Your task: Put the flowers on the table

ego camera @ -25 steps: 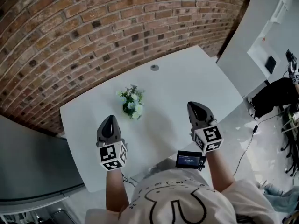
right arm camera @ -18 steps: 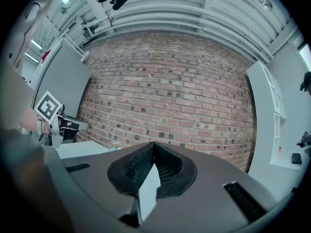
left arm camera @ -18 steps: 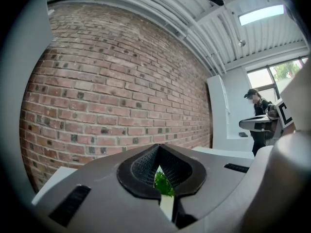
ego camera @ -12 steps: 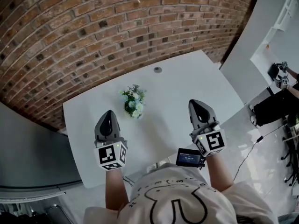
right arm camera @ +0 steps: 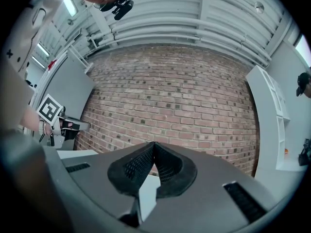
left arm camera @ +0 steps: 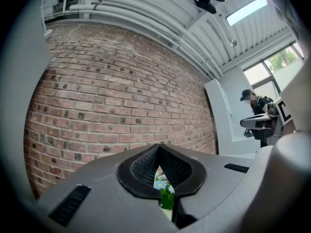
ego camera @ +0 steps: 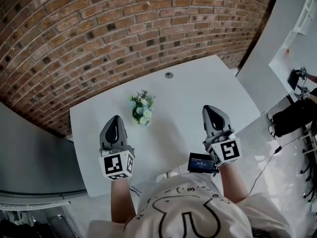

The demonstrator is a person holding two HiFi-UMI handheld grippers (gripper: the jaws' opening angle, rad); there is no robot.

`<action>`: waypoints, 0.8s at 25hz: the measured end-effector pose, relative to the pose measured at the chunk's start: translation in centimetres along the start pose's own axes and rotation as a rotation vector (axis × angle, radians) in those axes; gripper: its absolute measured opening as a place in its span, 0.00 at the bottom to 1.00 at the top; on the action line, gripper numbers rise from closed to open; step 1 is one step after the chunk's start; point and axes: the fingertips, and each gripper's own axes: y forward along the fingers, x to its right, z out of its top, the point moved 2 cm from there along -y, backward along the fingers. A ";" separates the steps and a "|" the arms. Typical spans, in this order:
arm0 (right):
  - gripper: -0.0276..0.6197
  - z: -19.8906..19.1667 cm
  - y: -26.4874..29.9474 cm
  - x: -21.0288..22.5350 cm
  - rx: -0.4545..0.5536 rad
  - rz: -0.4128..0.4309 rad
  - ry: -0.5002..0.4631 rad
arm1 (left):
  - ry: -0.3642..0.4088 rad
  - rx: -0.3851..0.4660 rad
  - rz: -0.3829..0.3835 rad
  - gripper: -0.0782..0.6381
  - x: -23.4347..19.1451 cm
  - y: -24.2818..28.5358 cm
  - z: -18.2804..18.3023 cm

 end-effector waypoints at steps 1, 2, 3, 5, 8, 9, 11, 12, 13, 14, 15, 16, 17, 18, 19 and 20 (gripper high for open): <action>0.07 -0.1 -0.1 0.1 -0.006 -0.003 -0.002 | 0.002 0.000 -0.004 0.12 0.1 0.0 0.0; 0.07 -0.2 -0.1 0.2 -0.011 -0.006 -0.002 | 0.006 0.000 -0.009 0.12 0.2 0.0 0.0; 0.07 -0.3 -0.2 0.3 -0.016 -0.009 -0.001 | 0.009 0.001 -0.014 0.12 0.3 0.1 0.1; 0.07 -0.4 -0.3 0.4 -0.021 -0.013 0.001 | 0.016 0.005 -0.023 0.12 0.3 0.2 0.3; 0.07 -0.7 -0.5 0.4 -0.038 -0.012 -0.001 | 0.023 0.005 -0.035 0.12 0.4 0.4 0.6; 0.07 -0.7 -0.5 0.3 -0.044 -0.008 0.000 | 0.025 0.003 -0.038 0.12 0.4 0.5 0.7; 0.07 -0.8 -0.5 0.1 -0.053 0.001 0.000 | 0.032 0.000 -0.042 0.12 0.4 0.5 0.8; 0.07 -0.8 -0.5 0.1 -0.055 0.004 0.000 | 0.035 0.000 -0.044 0.12 0.4 0.5 0.9; 0.07 -0.8 -0.4 0.1 -0.056 0.005 -0.001 | 0.035 0.001 -0.045 0.12 0.4 0.5 0.9; 0.07 -0.8 -0.4 0.1 -0.057 0.006 -0.002 | 0.035 0.001 -0.046 0.12 0.4 0.5 0.9; 0.07 -0.8 -0.4 0.1 -0.058 0.007 -0.003 | 0.034 0.000 -0.047 0.12 0.4 0.5 0.9; 0.07 -0.8 -0.3 0.0 -0.060 0.009 -0.005 | 0.031 0.000 -0.046 0.12 0.3 0.5 1.0; 0.07 -0.7 -0.3 0.0 -0.062 0.011 -0.007 | 0.028 -0.001 -0.044 0.12 0.2 0.5 1.0; 0.07 -0.6 -0.2 0.0 -0.063 0.013 -0.010 | 0.024 0.000 -0.042 0.12 0.2 0.5 1.1; 0.07 -0.6 -0.1 0.0 -0.064 0.015 -0.012 | 0.020 0.001 -0.039 0.12 0.1 0.5 1.1; 0.07 -0.5 -0.1 0.0 -0.064 0.017 -0.015 | 0.018 0.001 -0.037 0.12 0.1 0.5 1.2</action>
